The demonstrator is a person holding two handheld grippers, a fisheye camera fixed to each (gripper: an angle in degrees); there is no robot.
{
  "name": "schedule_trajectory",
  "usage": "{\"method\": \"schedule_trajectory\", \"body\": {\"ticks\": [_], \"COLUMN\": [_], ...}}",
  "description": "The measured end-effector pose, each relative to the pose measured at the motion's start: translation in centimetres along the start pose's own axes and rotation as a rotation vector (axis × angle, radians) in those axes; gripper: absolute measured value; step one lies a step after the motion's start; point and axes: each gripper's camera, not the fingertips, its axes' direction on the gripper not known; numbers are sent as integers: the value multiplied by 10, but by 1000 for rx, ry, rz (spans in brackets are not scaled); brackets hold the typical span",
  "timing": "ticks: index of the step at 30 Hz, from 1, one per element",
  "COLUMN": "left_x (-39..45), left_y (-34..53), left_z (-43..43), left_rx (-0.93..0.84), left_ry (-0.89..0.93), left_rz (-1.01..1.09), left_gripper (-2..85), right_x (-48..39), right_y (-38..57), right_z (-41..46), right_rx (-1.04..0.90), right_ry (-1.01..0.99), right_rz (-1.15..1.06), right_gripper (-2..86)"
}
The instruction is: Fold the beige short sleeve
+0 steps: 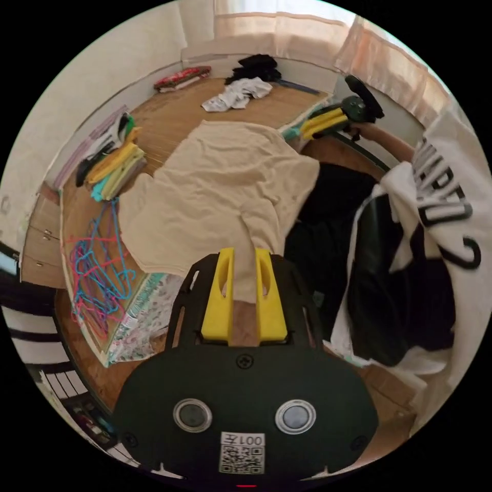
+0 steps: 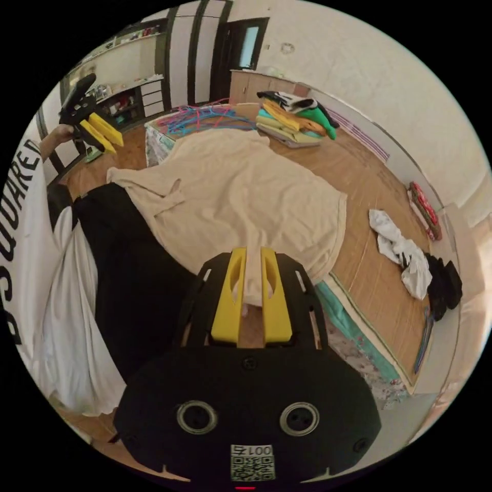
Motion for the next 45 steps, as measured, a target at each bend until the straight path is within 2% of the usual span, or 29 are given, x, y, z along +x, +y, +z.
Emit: {"method": "schedule_trajectory", "body": {"ticks": [2, 3, 6, 8, 12, 16, 19, 21, 25, 32, 34, 37, 39, 41, 43, 45], "left_x": [-5, -2, 11, 17, 12, -8, -27, -36, -48, -45, -50, -62, -68, -74, -80, -83], "left_y": [-12, -21, -46, -53, -55, -40, -23, -11, 14, 11, 9, 6, 5, 6, 9, 16], "left_z": [8, 19, 55, 74, 100, 82, 64, 53, 37, 36, 44, 62, 75, 87, 93, 87], "left_rx": [55, 46, -116, -167, -272, -200, -132, -104, -119, -37, -44, -73, -109, -139, -123, -78], "left_ry": [-17, 25, 139, 149, 60, 221, 343, 360, 190, 95, 86, 175, 231, 274, 374, 427], "left_rz": [-72, -62, -13, -4, -42, -83, -120, -138, -173, -183, -202, -232, -240, -258, -256, -228], "left_gripper": [64, 79, 131, 139, 112, 10, -8, -9, -8, 4, 43, 97, 103, 95, 32, 10], "right_x": [-3, -4, -5, -4, 9, 30, 40, 44, 46, 33, 31, 32, 32, 32, 29, 26], "right_y": [-23, -37, -64, -73, -84, -83, -77, -73, -65, -70, -73, -74, -74, -74, -75, -75], "right_z": [10, 20, 52, 73, 105, 106, 96, 88, 62, 24, 23, 31, 34, 35, 35, 30], "right_rx": [56, 73, 56, -7, -153, -134, -66, -33, 17, 102, 71, 46, 51, 62, 63, 70], "right_ry": [-94, -222, -515, -592, -644, -764, -800, -784, -708, -617, -605, -644, -664, -685, -685, -630], "right_rz": [-34, -47, -13, 8, 53, 82, 93, 103, 63, -47, -60, -21, 0, 18, 24, 12], "right_gripper": [83, 90, 109, 117, 111, 43, 21, 16, 12, 9, 8, 8, 8, 8, 9, 9]}}
